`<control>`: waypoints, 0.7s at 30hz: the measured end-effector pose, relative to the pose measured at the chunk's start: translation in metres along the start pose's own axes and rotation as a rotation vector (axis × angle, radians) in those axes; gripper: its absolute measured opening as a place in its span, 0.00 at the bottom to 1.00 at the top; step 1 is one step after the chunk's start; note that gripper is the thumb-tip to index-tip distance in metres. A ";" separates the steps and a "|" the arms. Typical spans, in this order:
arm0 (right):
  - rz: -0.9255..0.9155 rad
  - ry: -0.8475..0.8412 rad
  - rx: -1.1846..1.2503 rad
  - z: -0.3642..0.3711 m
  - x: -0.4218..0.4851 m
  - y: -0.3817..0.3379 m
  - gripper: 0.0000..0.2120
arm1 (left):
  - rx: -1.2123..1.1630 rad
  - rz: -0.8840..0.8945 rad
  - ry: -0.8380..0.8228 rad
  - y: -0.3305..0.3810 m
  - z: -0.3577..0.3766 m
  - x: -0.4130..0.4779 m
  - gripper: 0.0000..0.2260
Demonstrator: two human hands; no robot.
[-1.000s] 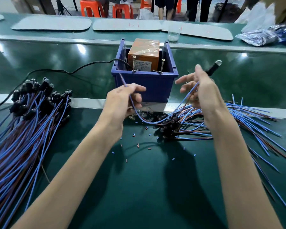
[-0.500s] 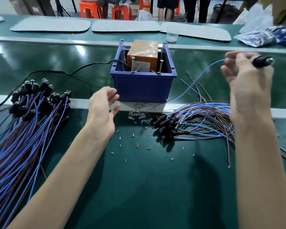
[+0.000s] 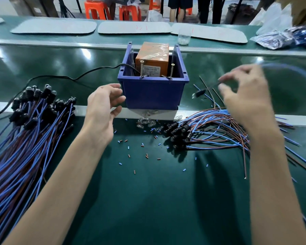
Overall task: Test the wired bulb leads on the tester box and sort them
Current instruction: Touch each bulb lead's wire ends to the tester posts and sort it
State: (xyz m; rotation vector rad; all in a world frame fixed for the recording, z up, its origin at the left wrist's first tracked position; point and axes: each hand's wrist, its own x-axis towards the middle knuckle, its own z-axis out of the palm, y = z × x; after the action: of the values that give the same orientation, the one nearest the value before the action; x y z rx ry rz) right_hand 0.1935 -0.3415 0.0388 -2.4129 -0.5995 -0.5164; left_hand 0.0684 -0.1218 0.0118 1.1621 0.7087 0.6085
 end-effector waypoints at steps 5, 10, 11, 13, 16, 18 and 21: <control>0.087 -0.567 -0.109 0.021 -0.004 0.010 0.10 | 0.142 0.043 -0.057 0.000 0.001 0.002 0.10; 0.170 -0.396 -0.098 0.027 -0.003 0.013 0.17 | 0.289 0.081 -0.127 -0.003 0.007 -0.002 0.11; 0.190 -0.378 -0.111 0.030 -0.002 0.017 0.19 | 0.297 0.083 -0.136 -0.004 0.008 -0.003 0.12; 0.241 -0.389 -0.159 0.035 -0.003 0.025 0.20 | 0.303 0.083 -0.147 -0.004 0.008 -0.004 0.12; 0.346 -0.377 -0.192 0.042 -0.009 0.032 0.14 | 0.297 0.082 -0.143 -0.003 0.007 -0.004 0.12; 0.376 -0.340 -0.179 0.045 -0.012 0.037 0.11 | 0.293 0.083 -0.141 -0.003 0.006 -0.004 0.11; 0.315 -0.221 -0.140 0.035 -0.009 0.039 0.08 | 0.293 0.081 -0.138 -0.002 0.005 -0.004 0.11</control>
State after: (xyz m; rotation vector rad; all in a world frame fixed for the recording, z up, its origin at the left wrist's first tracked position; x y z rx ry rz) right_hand 0.2142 -0.3502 -0.0098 -2.6531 -0.2690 -0.1643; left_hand 0.0695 -0.1280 0.0119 1.4954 0.6489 0.4963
